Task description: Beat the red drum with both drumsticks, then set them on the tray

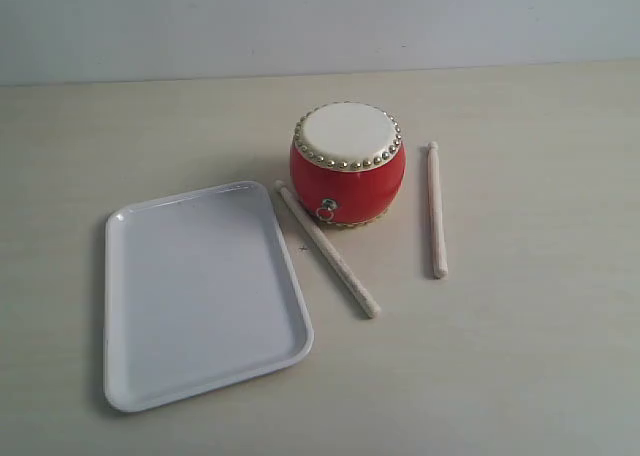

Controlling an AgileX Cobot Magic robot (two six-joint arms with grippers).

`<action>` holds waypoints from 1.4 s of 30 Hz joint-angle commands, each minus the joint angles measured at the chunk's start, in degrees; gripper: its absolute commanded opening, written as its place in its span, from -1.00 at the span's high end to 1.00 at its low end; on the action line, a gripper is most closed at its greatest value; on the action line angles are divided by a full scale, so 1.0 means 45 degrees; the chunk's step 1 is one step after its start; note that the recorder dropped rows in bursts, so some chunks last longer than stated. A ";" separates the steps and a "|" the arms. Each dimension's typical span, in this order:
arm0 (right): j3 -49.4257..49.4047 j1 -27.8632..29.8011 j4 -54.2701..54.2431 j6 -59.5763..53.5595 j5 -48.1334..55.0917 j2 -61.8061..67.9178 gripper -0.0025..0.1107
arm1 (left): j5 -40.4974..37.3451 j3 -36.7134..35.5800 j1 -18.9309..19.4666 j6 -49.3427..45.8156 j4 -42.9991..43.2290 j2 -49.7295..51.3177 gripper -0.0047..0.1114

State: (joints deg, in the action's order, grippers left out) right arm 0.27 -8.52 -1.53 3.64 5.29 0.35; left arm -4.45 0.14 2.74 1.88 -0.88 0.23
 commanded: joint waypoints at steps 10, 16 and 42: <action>-0.0059 0.0071 0.0002 -0.0007 -0.0067 -0.0078 0.96 | 0.0068 -0.0032 0.0038 0.0027 0.0018 -0.0050 0.92; -0.0059 0.0071 0.0002 -0.0007 -0.0067 -0.0078 0.96 | 0.0068 -0.0032 0.0038 0.0027 0.0018 -0.0050 0.92; -0.0059 0.0071 0.0002 -0.0007 -0.0067 -0.0078 0.96 | 0.1920 -0.0032 0.0038 0.1821 -0.0066 -0.0050 0.92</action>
State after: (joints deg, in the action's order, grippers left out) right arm 0.27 -8.52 -1.53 3.64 5.29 0.35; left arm 0.47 0.14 2.74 4.22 -0.60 0.23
